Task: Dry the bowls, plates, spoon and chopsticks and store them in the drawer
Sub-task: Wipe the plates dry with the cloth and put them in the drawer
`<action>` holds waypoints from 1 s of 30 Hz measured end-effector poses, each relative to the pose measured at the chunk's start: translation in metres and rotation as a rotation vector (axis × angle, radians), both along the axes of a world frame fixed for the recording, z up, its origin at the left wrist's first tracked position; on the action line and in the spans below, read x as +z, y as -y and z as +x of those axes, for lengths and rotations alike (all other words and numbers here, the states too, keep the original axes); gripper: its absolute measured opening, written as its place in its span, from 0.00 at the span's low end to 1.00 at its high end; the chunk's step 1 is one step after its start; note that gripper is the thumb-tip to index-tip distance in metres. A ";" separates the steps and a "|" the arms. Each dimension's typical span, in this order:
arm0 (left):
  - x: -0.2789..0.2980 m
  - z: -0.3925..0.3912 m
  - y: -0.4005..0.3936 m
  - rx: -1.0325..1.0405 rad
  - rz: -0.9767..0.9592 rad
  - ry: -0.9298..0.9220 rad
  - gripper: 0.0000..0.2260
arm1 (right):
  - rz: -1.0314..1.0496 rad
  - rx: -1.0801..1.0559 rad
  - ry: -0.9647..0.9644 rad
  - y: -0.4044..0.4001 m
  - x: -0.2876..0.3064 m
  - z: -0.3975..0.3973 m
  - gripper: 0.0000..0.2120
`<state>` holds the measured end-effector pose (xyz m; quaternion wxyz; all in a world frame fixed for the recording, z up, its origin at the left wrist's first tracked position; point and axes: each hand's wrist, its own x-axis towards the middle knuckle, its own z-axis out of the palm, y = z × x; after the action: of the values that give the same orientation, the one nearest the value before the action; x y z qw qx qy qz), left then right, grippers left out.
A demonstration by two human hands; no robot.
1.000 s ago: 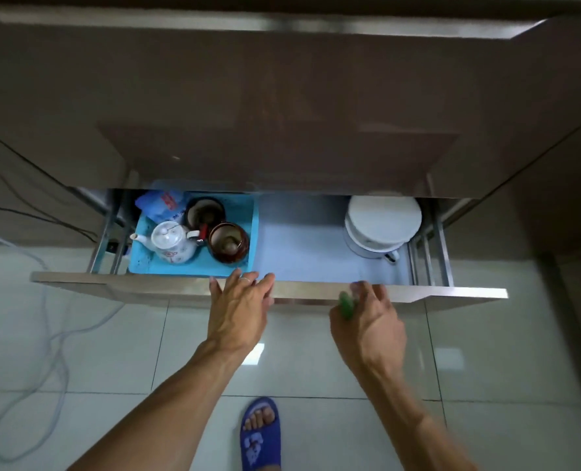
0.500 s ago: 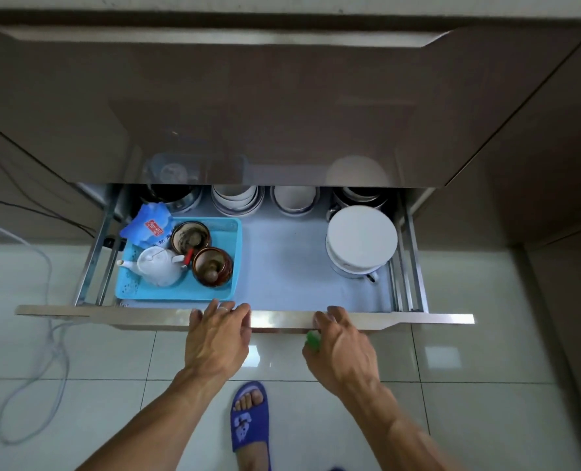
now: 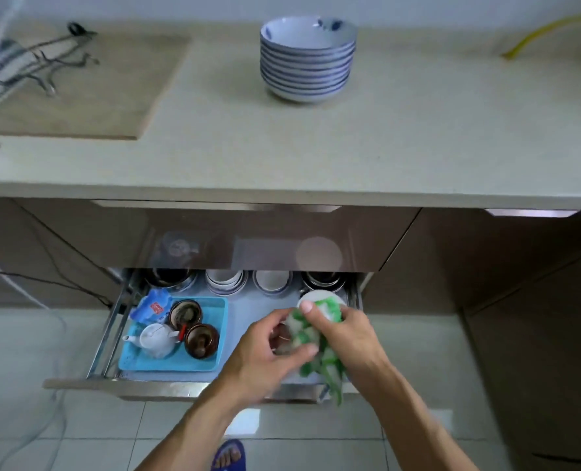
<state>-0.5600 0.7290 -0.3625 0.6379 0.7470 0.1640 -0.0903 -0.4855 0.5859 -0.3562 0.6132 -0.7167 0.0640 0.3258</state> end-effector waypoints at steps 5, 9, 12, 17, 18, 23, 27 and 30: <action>0.074 0.034 0.007 0.089 0.201 0.156 0.15 | 0.131 0.072 0.043 0.023 0.076 0.023 0.13; 0.125 0.068 0.007 0.080 0.265 0.235 0.14 | 0.133 0.036 0.117 0.028 0.126 0.049 0.19; 0.157 0.100 0.005 0.090 0.257 0.251 0.10 | 0.146 -0.031 0.134 0.023 0.166 0.077 0.19; 0.195 0.171 -0.005 0.061 0.318 0.243 0.07 | 0.162 -0.069 0.216 0.003 0.212 0.141 0.12; 0.199 0.186 -0.008 0.035 0.305 0.221 0.07 | 0.147 -0.077 0.223 -0.002 0.216 0.155 0.14; 0.210 0.267 -0.040 0.025 0.351 0.170 0.14 | -0.053 -0.157 0.244 -0.034 0.228 0.249 0.17; 0.211 0.317 -0.079 0.193 0.416 0.122 0.16 | -0.243 -0.165 0.271 -0.047 0.224 0.313 0.19; 0.211 0.356 -0.107 0.276 0.521 0.078 0.21 | -0.386 -0.134 0.250 -0.053 0.215 0.358 0.22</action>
<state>-0.2036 0.8363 -0.1520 0.4368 0.8590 0.2572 0.0713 -0.1275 0.6386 -0.1416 0.4883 -0.8496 0.0962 0.1748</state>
